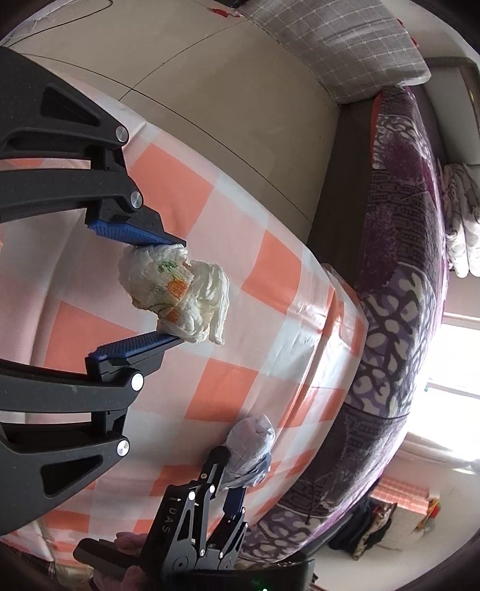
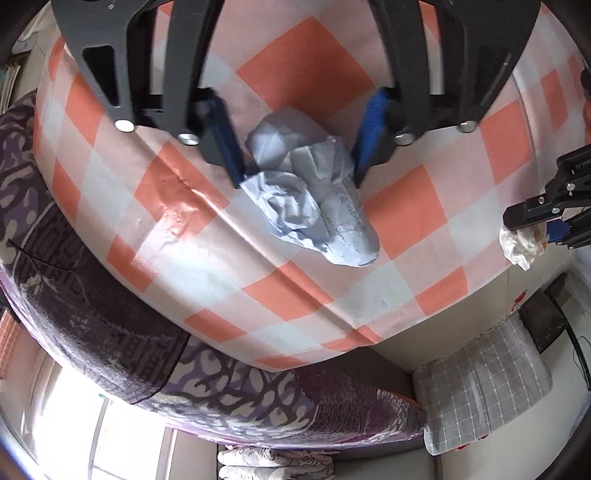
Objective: Collect trash
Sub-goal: 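Grasp the white tissue wad with the left tool while the right tool grasps the crumpled paper ball, then lift the tissue wad with the left tool while the right tool lifts the paper ball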
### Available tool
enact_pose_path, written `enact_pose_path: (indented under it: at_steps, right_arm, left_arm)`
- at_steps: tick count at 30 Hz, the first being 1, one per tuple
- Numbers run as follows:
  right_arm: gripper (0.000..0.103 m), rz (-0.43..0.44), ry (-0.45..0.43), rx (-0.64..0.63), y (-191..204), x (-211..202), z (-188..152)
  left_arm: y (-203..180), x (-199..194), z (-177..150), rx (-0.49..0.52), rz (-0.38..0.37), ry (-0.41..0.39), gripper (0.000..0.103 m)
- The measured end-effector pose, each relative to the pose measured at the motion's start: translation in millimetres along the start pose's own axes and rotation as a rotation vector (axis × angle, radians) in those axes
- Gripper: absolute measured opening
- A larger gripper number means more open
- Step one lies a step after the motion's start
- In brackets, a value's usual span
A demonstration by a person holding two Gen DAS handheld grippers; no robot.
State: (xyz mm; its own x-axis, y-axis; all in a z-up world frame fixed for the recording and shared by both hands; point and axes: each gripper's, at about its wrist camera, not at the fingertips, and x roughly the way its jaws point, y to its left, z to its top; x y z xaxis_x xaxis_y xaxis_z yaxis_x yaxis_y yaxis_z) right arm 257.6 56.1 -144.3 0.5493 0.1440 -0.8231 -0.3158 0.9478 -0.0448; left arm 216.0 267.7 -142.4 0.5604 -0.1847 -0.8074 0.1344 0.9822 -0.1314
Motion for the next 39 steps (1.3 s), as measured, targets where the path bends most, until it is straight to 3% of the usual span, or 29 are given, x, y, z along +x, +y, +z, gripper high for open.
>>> enact_pose_path:
  at_steps: [4, 11, 19, 25, 31, 39]
  right_arm:
    - [0.049, -0.001, -0.05, 0.045, 0, -16, -1]
    - [0.049, 0.002, -0.191, 0.111, -3, -90, 4]
    - [0.049, 0.017, -0.312, 0.194, -19, -184, -8]
    - [0.05, -0.008, -0.351, 0.248, -33, -226, -34]
    - [0.05, -0.042, -0.353, 0.303, -52, -247, -67]
    - [0.05, -0.091, -0.352, 0.378, -91, -258, -108]
  left_arm:
    - [7, -13, -3, -0.05, 0.026, -0.02, 0.043]
    - [9, -72, 7, -0.128, 0.084, -0.098, 0.043]
    - [-19, -156, 16, -0.118, 0.15, -0.18, 0.044]
    - [-45, -199, 10, -0.168, 0.171, -0.218, 0.044]
    - [-81, -215, -1, -0.261, 0.148, -0.236, 0.044]
    - [-129, -205, -13, -0.368, 0.115, -0.226, 0.044]
